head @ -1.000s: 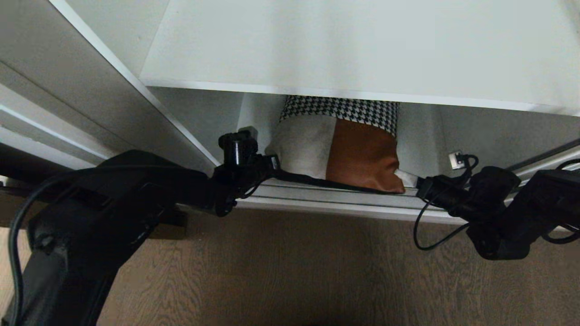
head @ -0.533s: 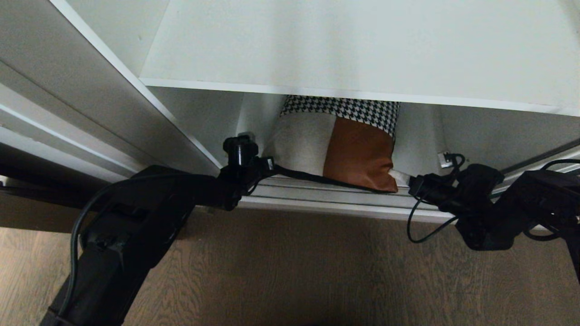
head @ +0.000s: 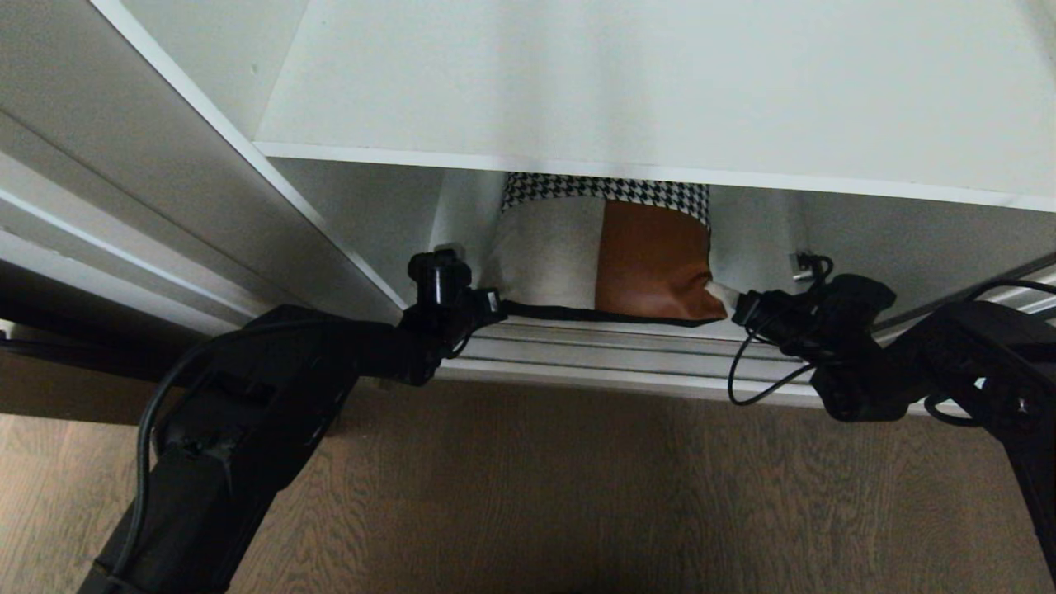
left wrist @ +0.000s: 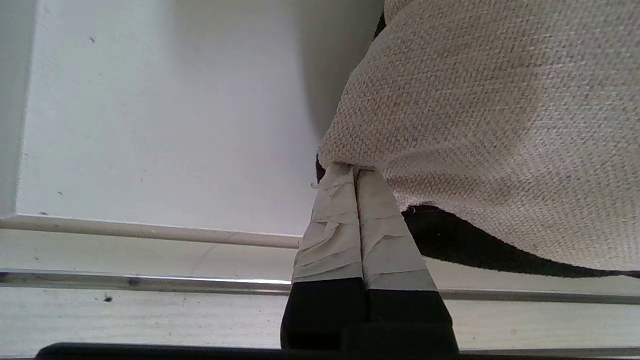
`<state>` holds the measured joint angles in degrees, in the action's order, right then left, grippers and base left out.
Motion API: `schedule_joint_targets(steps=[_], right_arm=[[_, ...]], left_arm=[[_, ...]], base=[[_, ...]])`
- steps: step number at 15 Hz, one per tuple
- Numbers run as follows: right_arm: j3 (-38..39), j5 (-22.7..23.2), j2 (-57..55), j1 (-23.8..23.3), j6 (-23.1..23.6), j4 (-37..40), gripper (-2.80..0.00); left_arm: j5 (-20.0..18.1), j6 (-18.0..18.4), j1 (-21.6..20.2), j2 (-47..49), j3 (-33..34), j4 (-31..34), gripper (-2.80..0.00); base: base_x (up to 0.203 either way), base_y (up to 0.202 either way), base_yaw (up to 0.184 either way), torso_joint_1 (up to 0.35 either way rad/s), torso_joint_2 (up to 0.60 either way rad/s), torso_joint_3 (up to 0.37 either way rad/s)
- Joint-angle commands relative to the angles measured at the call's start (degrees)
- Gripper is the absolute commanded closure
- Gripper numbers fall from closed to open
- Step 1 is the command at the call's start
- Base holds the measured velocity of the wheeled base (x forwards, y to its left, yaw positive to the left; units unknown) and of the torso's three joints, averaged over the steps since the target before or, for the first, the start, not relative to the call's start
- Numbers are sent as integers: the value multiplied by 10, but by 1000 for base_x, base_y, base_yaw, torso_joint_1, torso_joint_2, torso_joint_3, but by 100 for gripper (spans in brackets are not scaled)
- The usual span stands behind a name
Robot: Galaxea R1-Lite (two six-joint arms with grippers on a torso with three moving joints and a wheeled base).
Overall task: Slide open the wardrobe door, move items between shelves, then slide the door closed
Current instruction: Place the pillow on the lower shelf
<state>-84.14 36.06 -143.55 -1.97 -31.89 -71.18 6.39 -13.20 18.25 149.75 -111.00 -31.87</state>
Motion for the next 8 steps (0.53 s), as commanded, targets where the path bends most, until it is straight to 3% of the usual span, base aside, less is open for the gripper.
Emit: schedule_joint_targets(steps=[1,8], right_arm=[[1,1,0,1,-2,-1,0],[25,1,18,0,-3,10,0]], left_arm=[[0,-1,0,-5,0,-1,0],[0,0,0,-15,0,-1,0]], base=[[0,0,0,0,0,0],[0,0,0,0,0,0]])
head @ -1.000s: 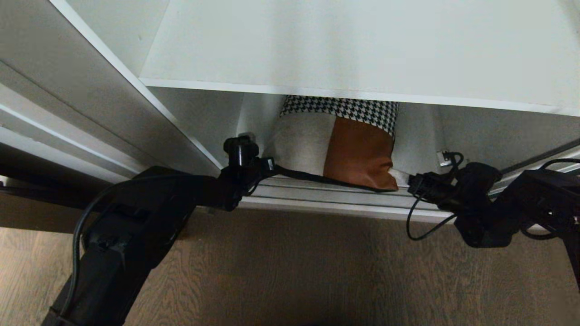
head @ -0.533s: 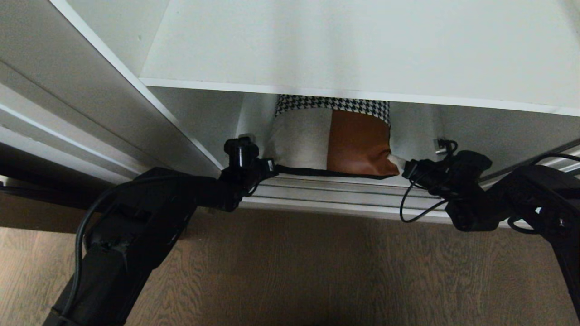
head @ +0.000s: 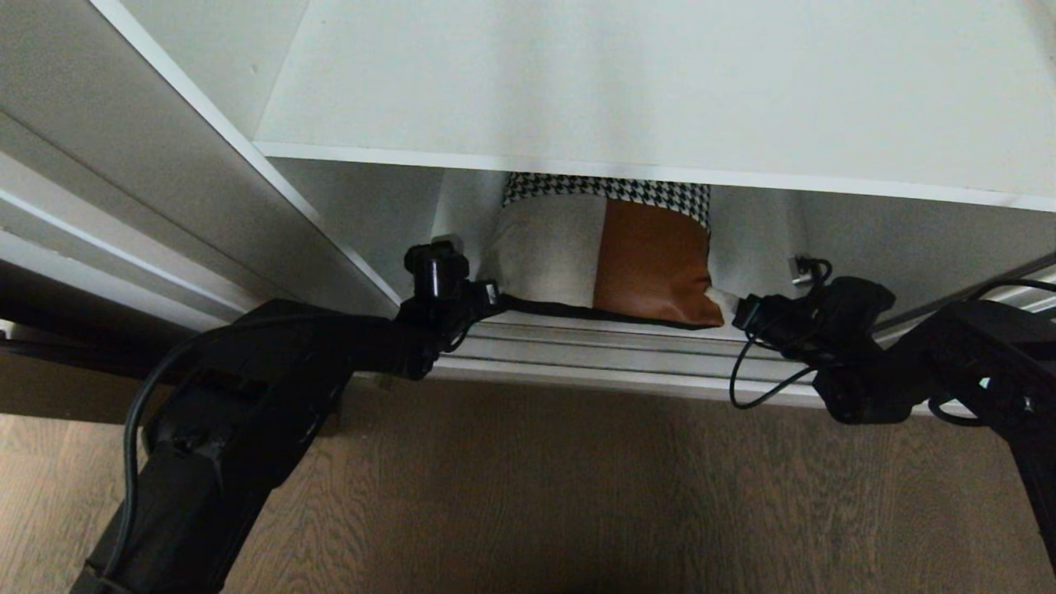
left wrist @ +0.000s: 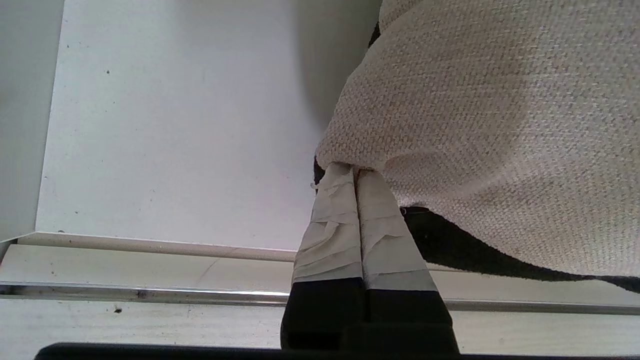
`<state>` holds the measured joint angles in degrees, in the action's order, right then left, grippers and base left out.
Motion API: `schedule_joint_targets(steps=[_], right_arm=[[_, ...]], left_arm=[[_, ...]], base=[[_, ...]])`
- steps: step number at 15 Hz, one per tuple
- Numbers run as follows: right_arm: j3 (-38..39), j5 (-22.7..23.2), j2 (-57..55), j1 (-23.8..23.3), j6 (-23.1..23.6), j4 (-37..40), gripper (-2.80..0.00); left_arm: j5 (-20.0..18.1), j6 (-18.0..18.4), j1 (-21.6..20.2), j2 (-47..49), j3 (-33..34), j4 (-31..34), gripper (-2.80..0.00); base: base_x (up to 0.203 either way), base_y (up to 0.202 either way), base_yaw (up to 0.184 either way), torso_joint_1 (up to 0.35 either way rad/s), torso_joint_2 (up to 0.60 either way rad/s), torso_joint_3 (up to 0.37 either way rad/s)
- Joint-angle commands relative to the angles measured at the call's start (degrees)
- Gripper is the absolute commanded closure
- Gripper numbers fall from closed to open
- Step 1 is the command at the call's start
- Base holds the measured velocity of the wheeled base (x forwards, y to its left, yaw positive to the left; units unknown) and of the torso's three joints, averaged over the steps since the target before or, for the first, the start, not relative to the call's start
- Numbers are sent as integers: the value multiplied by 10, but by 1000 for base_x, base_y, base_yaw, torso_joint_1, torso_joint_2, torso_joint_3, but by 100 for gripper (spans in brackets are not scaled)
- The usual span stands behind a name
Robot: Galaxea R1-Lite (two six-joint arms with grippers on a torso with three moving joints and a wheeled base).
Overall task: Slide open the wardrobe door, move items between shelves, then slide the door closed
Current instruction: Place the pillow on the lower shelf
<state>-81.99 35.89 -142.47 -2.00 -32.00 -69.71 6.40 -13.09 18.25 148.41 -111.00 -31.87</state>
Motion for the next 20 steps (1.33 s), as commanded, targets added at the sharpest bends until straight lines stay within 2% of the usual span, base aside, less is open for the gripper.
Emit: schedule_joint_targets(steps=[1,5,7,9,11,14,16,20], right_arm=[[3,2,6,0,-2,-3,0],[18,3,12,0,1,-8,0],[19,3,11,0,1,-8,0],[17,3,8,0,1,-8,0],[17,3,8,0,1,-8,0],[14,3,5,0,3,-8,0],[13,3,5,0,2,-8,0],[16,3,9,1,2,-4,0]], left_arm=[[0,-1,0,1,0,-1,-280],[3,0,0,-5,1,-25,-280],[23,3,1,-10,4,-52,-280],[35,16,2,-17,11,-85,-280],[37,31,5,-31,45,-123,-280],[30,41,11,-64,107,-152,-280],[9,43,13,-68,141,-161,-280],[4,47,14,-81,154,-196,-280]], base=[[0,0,0,0,0,0],[0,0,0,0,0,0],[0,0,0,0,0,0],[0,0,0,0,0,0],[0,0,0,0,0,0],[0,0,0,0,0,0],[0,0,0,0,0,0],[0,0,0,0,0,0]])
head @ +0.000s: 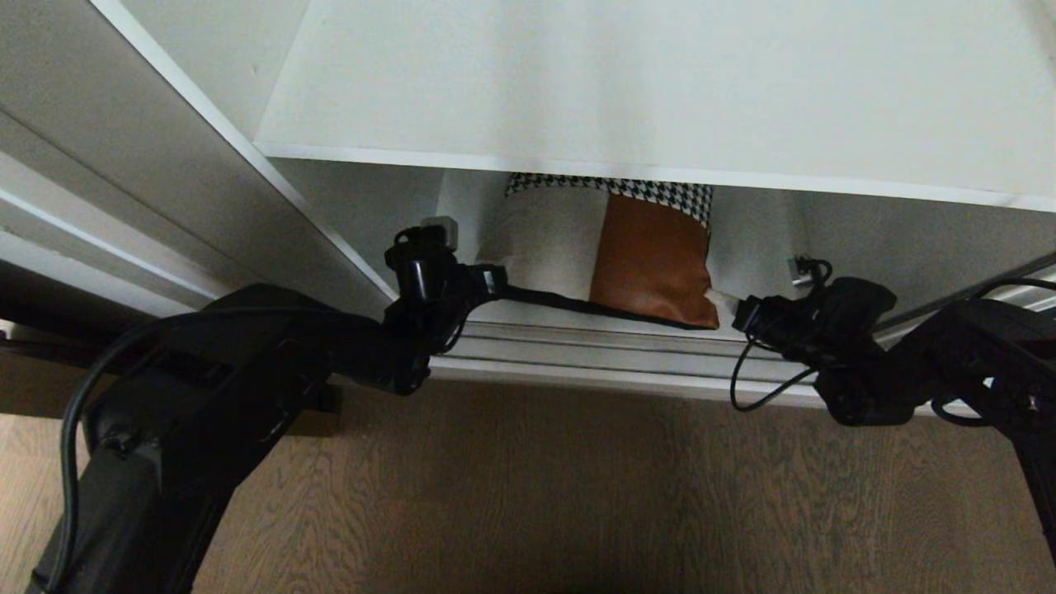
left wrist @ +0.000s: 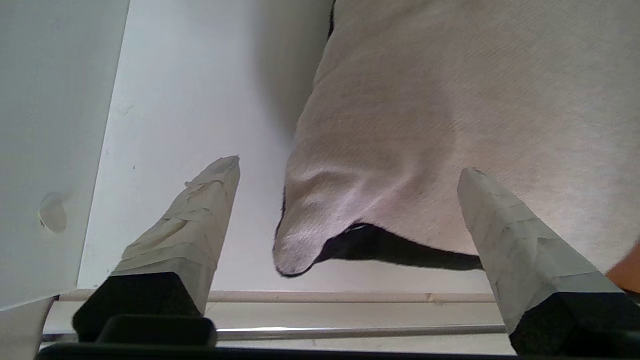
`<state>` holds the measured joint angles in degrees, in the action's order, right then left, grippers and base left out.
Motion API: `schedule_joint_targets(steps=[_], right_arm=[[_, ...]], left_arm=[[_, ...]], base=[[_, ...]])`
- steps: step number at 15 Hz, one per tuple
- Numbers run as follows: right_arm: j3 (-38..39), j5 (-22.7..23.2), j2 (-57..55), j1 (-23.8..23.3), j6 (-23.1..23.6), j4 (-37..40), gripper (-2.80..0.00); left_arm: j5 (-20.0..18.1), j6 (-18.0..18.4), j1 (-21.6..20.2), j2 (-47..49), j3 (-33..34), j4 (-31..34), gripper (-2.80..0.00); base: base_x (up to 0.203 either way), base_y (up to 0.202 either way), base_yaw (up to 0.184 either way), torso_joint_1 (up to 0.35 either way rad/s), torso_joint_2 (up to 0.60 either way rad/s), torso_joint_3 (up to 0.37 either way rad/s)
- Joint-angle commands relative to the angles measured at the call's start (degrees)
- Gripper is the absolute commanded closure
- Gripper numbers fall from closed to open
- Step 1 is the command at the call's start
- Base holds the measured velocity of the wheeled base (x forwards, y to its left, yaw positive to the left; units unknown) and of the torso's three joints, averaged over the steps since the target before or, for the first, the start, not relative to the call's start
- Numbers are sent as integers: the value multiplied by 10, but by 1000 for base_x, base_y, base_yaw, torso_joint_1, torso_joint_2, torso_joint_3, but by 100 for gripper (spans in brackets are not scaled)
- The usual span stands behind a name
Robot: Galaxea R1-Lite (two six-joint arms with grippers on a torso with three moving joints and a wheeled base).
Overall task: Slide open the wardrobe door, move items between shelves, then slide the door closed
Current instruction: Place the pillow on the lower shelf
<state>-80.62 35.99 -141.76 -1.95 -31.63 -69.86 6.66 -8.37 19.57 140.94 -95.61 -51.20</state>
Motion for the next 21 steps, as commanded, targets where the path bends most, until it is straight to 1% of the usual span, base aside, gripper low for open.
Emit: schedule_joint_targets(steps=[1,2,7,8,10,13,14,16,19,21], right_arm=[[1,2,2,0,-2,-3,0],[1,2,-1,0,-2,-6,0],[4,2,6,0,-4,4,0],[3,1,3,0,-1,0,-280],[-1,1,-2,0,1,-7,-280],[9,1,-9,-1,1,-68,-280],[18,1,-4,-1,1,-75,-280],[45,1,14,-3,1,-92,-280],[98,6,40,-4,2,-154,-280],[130,13,62,-6,3,-177,-280]], left_arm=[[1,-1,-1,-6,-4,-1,-280],[1,-1,-1,-8,-6,0,0],[-2,-1,-1,-8,-6,4,0],[-3,-2,-1,-9,-6,6,0],[-6,-2,-1,-8,-6,6,0],[-7,-2,-1,-4,-6,7,0],[-7,-2,-1,-1,-6,7,0],[-7,-2,-1,1,-6,9,0],[-7,-3,-1,-1,-6,9,0],[-7,-4,-1,-4,-5,9,0]], base=[[0,0,0,0,0,0],[0,0,0,0,0,0],[0,0,0,0,0,0],[0,0,0,0,0,0],[0,0,0,0,0,0],[0,0,0,0,0,0],[0,0,0,0,0,0],[0,0,0,0,0,0],[0,0,0,0,0,0],[0,0,0,0,0,0]])
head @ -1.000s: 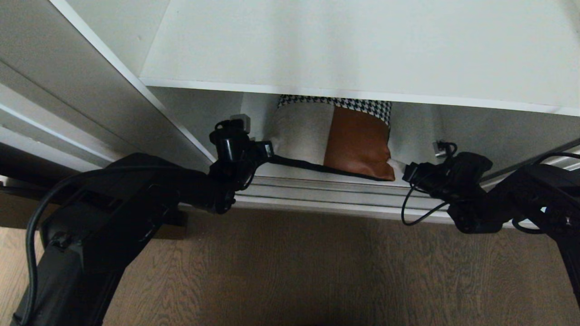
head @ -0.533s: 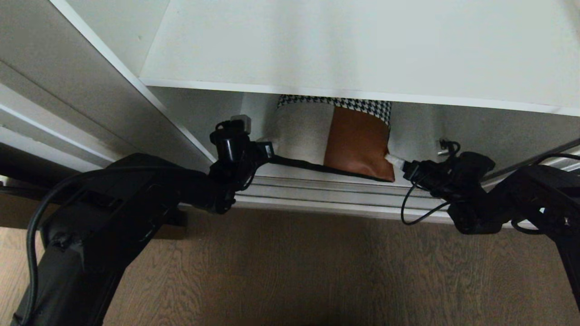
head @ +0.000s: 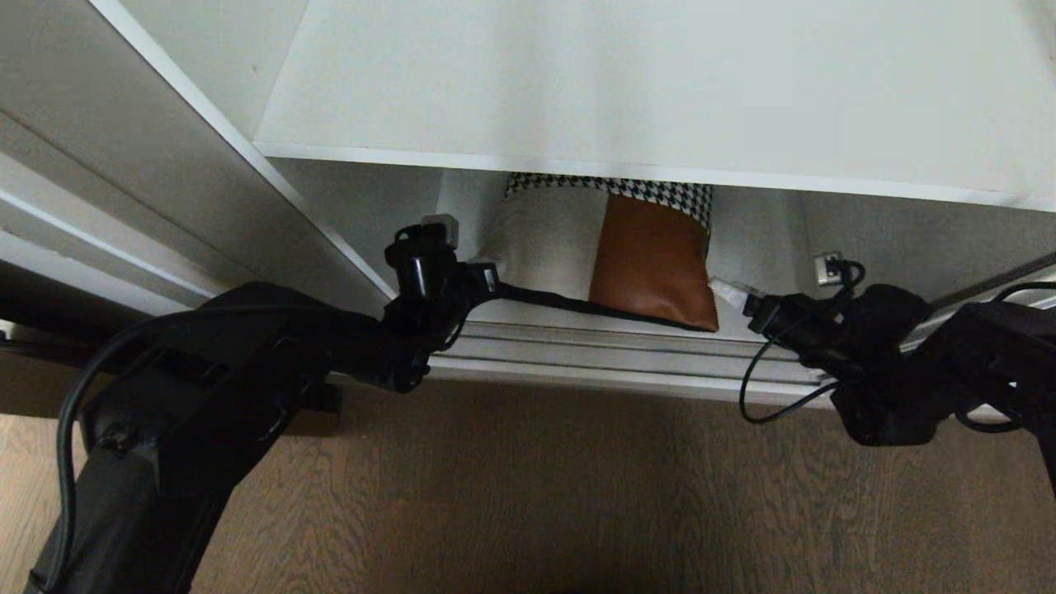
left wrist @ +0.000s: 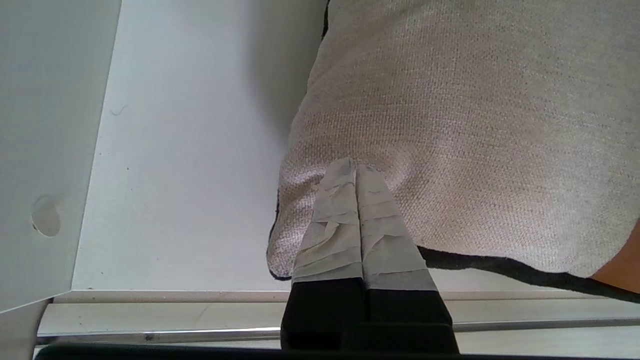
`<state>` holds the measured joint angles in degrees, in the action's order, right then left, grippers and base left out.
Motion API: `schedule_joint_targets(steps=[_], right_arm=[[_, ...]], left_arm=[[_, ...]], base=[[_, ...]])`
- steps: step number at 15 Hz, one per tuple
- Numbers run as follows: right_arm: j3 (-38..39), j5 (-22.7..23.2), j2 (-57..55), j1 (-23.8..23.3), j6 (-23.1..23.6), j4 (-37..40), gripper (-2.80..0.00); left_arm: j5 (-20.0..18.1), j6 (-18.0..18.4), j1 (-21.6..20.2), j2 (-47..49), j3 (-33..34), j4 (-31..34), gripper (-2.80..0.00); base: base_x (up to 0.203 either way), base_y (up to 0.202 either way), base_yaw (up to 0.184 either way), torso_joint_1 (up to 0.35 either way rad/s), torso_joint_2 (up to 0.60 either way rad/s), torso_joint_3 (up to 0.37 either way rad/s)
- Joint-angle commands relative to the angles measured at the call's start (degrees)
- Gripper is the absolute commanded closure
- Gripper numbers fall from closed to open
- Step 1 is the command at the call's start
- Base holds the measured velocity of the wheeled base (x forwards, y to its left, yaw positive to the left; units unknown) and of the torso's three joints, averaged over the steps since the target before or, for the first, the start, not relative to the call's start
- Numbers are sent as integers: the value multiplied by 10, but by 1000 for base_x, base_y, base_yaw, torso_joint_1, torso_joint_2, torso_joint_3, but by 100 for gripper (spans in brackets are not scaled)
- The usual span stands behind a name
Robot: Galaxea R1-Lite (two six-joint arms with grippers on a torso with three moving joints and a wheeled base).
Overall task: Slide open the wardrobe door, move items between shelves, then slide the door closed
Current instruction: Place the pillow on the lower shelf
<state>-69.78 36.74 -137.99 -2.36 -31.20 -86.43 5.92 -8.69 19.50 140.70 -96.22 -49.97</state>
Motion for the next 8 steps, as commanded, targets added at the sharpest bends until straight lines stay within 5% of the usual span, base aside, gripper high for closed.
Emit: schedule_joint_targets(steps=[1,2,3,4,8], right_arm=[[32,13,31,-3,-2,-12,-280],[37,15,36,-4,-2,-12,-280],[45,15,36,-4,-2,-12,-101],[50,15,38,-4,-2,-12,0],[86,32,60,-6,36,-12,0]], left_arm=[[1,-2,0,-4,3,-3,0],[1,-2,1,-8,8,-3,0],[1,-3,1,-10,8,-3,0],[1,-3,1,-9,8,-5,0],[11,-6,5,-24,8,-13,0]], base=[[0,0,0,0,0,0],[0,0,0,0,0,0],[0,0,0,0,0,0],[0,0,0,0,0,0],[0,0,0,0,0,0]])
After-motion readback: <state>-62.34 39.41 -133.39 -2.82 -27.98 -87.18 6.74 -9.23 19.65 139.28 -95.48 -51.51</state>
